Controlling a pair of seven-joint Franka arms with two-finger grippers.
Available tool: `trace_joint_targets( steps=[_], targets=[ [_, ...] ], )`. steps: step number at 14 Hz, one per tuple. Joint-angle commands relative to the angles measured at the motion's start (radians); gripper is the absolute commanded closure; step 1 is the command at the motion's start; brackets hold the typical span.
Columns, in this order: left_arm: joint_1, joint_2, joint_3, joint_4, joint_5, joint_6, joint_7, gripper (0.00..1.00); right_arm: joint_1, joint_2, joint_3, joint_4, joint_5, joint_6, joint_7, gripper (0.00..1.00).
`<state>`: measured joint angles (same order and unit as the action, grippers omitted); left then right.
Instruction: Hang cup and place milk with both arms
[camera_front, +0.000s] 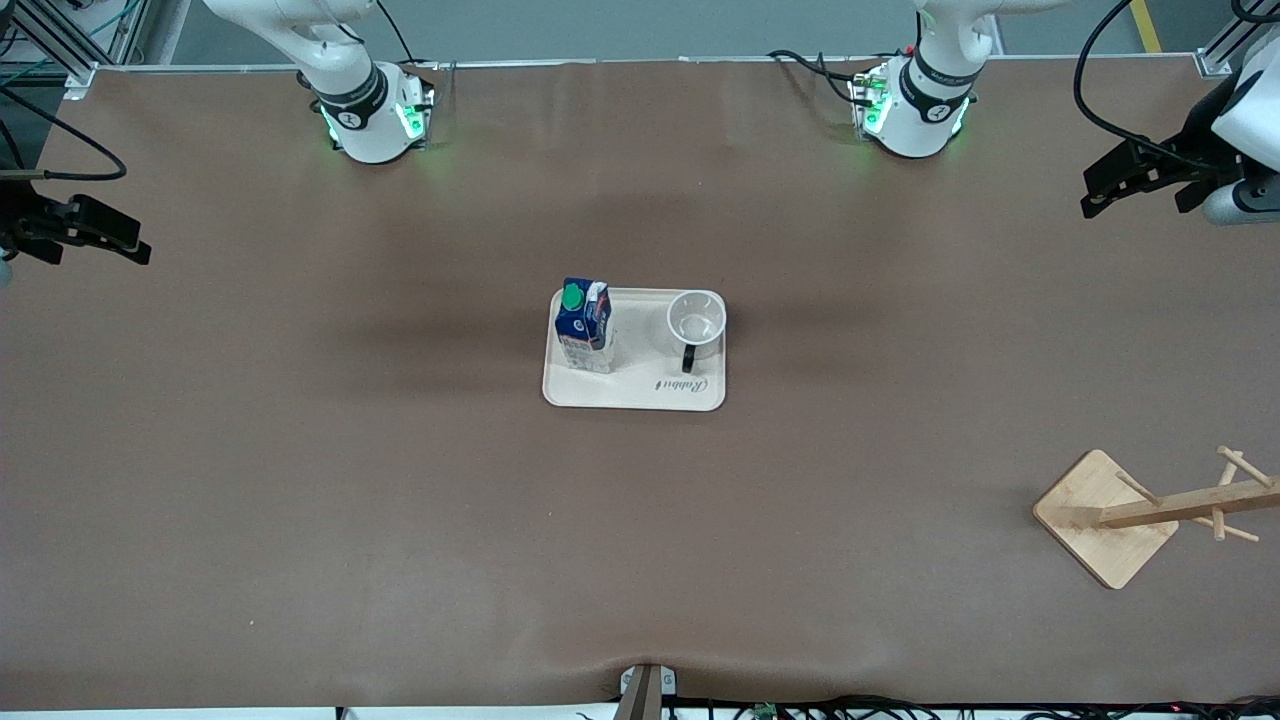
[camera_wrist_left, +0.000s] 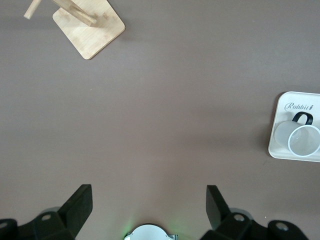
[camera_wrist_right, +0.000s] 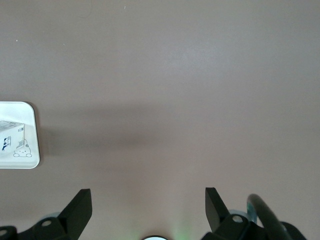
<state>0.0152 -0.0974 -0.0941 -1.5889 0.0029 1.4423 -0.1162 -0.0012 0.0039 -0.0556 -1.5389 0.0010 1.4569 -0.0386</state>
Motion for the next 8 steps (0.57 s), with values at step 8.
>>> trace_joint_targets(
  steps=[8],
  targets=[
    [-0.015, 0.01, -0.001, 0.043, 0.029, -0.023, -0.003, 0.0, -0.002, -0.001, 0.002, 0.011, -0.003, -0.015, 0.014, 0.0]
  ],
)
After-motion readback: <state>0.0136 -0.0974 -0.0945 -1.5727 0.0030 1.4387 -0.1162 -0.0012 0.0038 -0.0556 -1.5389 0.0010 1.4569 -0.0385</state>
